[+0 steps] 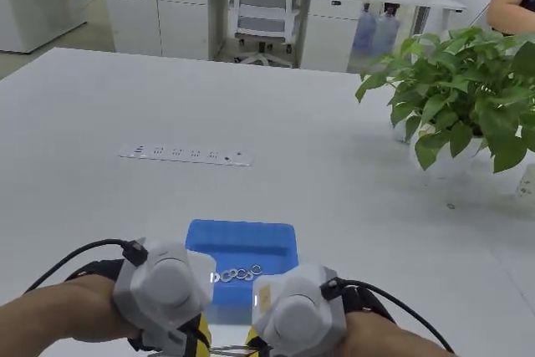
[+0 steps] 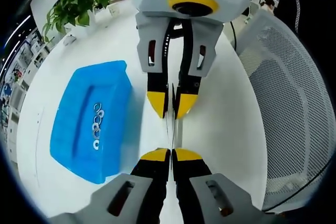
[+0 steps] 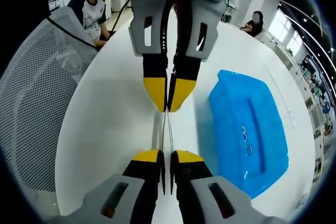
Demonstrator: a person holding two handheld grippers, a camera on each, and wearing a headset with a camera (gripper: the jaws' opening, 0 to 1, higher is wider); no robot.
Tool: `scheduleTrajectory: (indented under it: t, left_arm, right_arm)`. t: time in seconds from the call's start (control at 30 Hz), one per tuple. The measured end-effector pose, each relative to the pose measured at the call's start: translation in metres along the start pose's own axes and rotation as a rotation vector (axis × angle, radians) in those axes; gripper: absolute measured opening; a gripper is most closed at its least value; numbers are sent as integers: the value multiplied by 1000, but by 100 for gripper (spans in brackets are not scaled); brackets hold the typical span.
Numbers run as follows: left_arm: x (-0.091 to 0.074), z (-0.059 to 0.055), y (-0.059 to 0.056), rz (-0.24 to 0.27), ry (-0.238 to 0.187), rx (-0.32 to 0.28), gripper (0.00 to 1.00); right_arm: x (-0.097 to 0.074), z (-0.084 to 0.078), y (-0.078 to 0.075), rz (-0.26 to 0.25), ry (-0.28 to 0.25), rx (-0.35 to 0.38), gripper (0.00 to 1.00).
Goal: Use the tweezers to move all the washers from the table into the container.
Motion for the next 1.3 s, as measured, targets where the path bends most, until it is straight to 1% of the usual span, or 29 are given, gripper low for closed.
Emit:
scheduleTrajectory:
  t: [0.2,0.43,0.47,0.6,0.67,0.7,0.73,0.77,0.83,0.87,0.93,0.97,1.03,1.07,1.1,1.13,1.17,1.2,1.23,1.27,1.3]
  left_arm:
    - [6,-1,-3,-15,13,6,6]
    - [8,-2,-4,-24,14,-5,7]
    - [10,-3,-4,-26,23,-9,7]
    - [12,-5,-3,-27,22,-20,7]
    - [13,-6,-4,-35,32,-24,11]
    - [13,-6,-5,-32,30,-16,11]
    - [12,-6,-4,-23,27,-24,12]
    - [12,-7,-3,-9,28,-40,15]
    - [9,-10,-4,-4,30,-61,21]
    - [8,-12,-4,1,29,-64,23]
    - [4,-16,-6,11,25,-81,26]
    - [-1,-19,-10,14,4,-131,29]
    - [-7,-23,-14,30,-34,-177,34]
    - [-11,-27,-18,33,-67,-220,37]
    - [-14,-29,-20,32,-91,-251,41]
    - [-19,-31,-24,30,-134,-294,46]
    - [-23,-33,-27,33,-155,-314,49]
    - [-29,-36,-30,47,-172,-326,51]
    - [-31,-37,-31,53,-175,-327,54]
    - [-36,-40,-33,73,-187,-330,56]
    - [-39,-42,-35,86,-196,-334,59]
  right_arm:
    - [-1,1,2,14,14,5,12]
    - [-2,0,2,23,35,33,13]
    - [-3,-1,3,24,36,36,14]
    - [-4,-2,3,14,47,48,16]
    - [-5,-4,3,5,54,61,19]
    - [-6,-5,3,-2,56,64,21]
    - [-8,-8,3,-13,64,76,23]
    - [-10,-9,4,-22,61,87,24]
    - [-18,-12,4,-57,15,137,27]
    - [-22,-13,4,-75,0,156,29]
    - [-31,-17,4,-98,-32,198,35]
    - [-37,-22,4,-119,-50,228,36]
    - [-48,-29,5,-137,-79,274,37]
    - [-52,-32,6,-143,-97,290,39]
    - [-58,-37,7,-164,-126,318,42]
    - [-64,-43,9,-181,-149,350,48]
    - [-67,-47,10,-194,-161,369,52]
    - [-70,-51,11,-206,-169,381,55]
    - [-75,-58,13,-224,-178,391,58]
    - [-77,-62,14,-236,-192,403,60]
    - [-82,-68,15,-251,-216,437,63]
Point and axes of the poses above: the centre of the closed fingertips' face, and the gripper's own axes: x roughly forward along the fingers, y roughly to its left, z roughly out of its top, the point moved 9 cm from there along -x, roughly backward along the fingers, and after that the axes turned 9 degrees about y, right-handed, at the moved point
